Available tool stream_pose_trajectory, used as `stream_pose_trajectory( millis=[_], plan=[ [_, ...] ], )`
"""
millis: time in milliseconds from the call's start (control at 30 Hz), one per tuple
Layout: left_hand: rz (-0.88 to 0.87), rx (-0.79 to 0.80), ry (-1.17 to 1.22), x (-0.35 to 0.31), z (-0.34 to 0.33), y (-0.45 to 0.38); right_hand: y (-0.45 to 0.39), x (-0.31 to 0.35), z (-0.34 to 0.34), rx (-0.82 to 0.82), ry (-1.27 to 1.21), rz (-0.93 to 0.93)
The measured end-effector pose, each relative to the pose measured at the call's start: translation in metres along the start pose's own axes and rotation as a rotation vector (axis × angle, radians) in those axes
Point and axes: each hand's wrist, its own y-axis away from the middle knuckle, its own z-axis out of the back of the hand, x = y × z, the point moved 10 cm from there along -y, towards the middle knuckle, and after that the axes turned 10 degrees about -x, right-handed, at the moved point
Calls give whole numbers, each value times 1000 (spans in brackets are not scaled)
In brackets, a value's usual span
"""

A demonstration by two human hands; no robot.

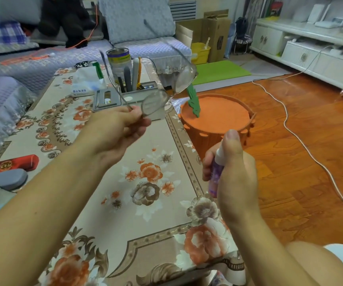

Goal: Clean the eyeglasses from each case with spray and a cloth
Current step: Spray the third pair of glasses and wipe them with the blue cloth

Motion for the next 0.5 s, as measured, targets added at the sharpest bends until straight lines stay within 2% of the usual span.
stream_pose_trajectory(
  millis=[67,167,333,500],
  plan=[
    [239,42,52,15,-6,3,4,2,-6,36,17,32],
    [377,99,-8,25,-10,7,6,1,-11,65,63,49],
    [420,138,-106,34,-9,11,5,1,-13,56,212,80],
    [417,144,-118,33,-10,11,7,3,-15,40,212,118]
  ],
)
